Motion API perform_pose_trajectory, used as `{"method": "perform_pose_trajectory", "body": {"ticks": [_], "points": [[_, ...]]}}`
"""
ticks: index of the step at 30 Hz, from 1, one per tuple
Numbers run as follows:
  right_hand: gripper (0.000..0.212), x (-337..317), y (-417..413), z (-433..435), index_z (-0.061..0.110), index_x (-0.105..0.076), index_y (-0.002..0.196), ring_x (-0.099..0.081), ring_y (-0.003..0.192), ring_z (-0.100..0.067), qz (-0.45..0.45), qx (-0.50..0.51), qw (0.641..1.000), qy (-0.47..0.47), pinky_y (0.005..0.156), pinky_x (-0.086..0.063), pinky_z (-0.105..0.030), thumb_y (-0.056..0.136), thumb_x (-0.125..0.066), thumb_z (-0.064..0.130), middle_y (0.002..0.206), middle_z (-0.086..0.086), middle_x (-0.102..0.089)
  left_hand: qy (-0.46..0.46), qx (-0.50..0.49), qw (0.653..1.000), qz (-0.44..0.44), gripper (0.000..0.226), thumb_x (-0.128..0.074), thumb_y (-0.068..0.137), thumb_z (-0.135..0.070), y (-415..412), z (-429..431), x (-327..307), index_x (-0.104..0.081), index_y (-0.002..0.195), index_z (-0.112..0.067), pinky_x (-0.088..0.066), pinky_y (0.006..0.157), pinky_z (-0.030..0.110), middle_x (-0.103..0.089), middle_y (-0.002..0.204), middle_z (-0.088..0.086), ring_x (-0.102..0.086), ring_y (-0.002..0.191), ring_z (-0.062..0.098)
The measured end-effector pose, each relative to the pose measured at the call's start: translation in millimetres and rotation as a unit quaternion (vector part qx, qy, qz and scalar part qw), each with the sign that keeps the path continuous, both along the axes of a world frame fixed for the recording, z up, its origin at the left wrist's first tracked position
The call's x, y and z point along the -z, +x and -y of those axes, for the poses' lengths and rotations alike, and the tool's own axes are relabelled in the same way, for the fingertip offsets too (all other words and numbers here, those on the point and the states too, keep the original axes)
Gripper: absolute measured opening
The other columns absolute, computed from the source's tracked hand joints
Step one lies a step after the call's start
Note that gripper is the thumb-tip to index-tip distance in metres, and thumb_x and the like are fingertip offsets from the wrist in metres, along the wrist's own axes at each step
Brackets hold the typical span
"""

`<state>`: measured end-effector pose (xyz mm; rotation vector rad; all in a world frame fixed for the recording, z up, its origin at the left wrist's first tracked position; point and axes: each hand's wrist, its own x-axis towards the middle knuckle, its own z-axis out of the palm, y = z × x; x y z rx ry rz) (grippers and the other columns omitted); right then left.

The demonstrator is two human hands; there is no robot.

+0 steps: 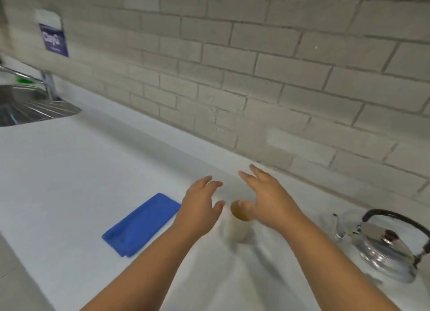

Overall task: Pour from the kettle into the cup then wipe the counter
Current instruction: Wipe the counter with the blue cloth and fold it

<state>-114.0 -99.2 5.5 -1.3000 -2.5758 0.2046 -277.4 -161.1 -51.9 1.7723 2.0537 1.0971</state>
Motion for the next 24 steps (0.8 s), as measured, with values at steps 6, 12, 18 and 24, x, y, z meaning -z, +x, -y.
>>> {"method": "perform_pose_trajectory", "body": {"ticks": [6,12,18,24], "points": [[0.069,39,-142,21,0.031,-0.029,0.143,-0.021,0.142,-0.022,0.041,-0.105,0.990,-0.084,0.113,-0.023,-0.035,0.083,-0.063,0.036,0.157,-0.001,-0.016,-0.097,-0.189,0.977,0.005,0.045,-0.055,0.088,-0.029,-99,64,42,-0.044,0.131,-0.020,-0.036,0.102,0.039,-0.036,0.147,0.010,-0.037,0.130,0.031],[0.066,84,-220,23,0.021,-0.030,0.143,-0.037,0.133,-0.025,0.057,-0.043,0.975,-0.211,0.106,-0.035,-0.036,0.085,-0.059,0.031,0.151,-0.005,-0.032,-0.241,-0.214,0.946,-0.041,0.066,-0.054,0.081,-0.056,-147,87,76,-0.036,0.131,-0.017,-0.041,0.087,0.036,-0.041,0.132,0.010,-0.043,0.113,0.029],[0.061,129,-252,24,0.019,-0.039,0.128,-0.047,0.107,-0.025,0.125,0.086,0.970,-0.190,0.076,-0.040,-0.030,0.078,-0.054,0.051,0.117,-0.005,-0.054,-0.271,-0.153,0.945,-0.096,0.073,-0.060,0.075,-0.058,-171,86,92,-0.036,0.127,-0.013,-0.041,0.083,0.034,-0.051,0.119,0.008,-0.048,0.106,0.026],[0.015,139,-273,25,0.013,-0.051,0.072,-0.053,0.064,-0.018,-0.012,0.144,0.955,-0.258,0.056,-0.042,-0.027,0.080,-0.054,0.025,0.067,0.000,-0.053,-0.279,-0.090,0.956,0.019,0.047,-0.065,0.075,-0.039,-186,72,88,-0.048,0.109,-0.011,-0.050,0.075,0.032,-0.058,0.105,0.009,-0.058,0.088,0.023]]}}
